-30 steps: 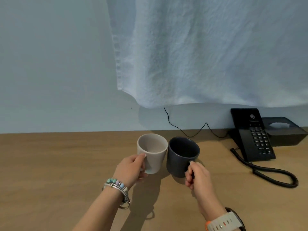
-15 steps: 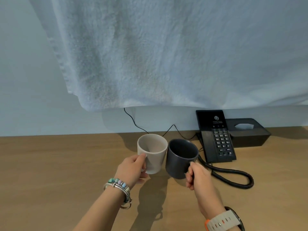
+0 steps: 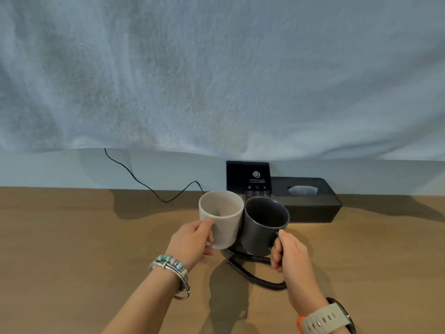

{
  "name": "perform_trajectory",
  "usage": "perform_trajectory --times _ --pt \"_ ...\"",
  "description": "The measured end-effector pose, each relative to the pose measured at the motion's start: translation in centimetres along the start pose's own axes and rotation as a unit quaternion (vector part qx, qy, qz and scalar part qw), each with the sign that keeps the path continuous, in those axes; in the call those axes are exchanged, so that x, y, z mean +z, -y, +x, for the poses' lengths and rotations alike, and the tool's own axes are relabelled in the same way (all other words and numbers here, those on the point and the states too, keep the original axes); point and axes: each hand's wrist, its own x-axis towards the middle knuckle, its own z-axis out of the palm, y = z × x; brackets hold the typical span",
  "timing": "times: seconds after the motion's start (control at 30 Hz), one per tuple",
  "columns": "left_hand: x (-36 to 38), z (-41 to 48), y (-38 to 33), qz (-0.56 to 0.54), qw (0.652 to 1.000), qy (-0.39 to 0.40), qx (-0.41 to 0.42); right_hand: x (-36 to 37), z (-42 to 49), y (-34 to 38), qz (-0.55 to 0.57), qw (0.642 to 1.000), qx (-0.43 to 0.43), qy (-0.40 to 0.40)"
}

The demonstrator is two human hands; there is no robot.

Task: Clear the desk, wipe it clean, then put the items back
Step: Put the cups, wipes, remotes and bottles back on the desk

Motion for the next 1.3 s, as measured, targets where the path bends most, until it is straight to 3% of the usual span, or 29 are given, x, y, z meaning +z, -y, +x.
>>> perform_trajectory --times 0.2,0.67,0.83,0.97,1.3 --pt "9.8 -1.4 -1.9 0.004 1.0 -0.006 -0.019 -9.5 3.0 -0.8 -0.015 1.0 0.013 0.016" --pt "24.0 0.4 -4.9 0.041 0.999 0.021 0.012 -22.4 8.4 -1.5 0.037 0.999 0.017 -0.028" --pt "31.8 1.7 -6.6 0.049 0.999 -0.004 0.013 -29.4 13.2 -1.2 0.008 1.0 0.026 -0.006" --pt "37.6 2.6 -7.9 0.015 0.999 -0.017 -0.034 -34.5 16.7 -1.3 -0.017 0.999 0.035 0.009" --pt "44.9 6.3 -7.5 -0.001 0.994 -0.089 -0.071 -38.1 23.4 -2.4 -0.032 0.995 0.082 0.042"
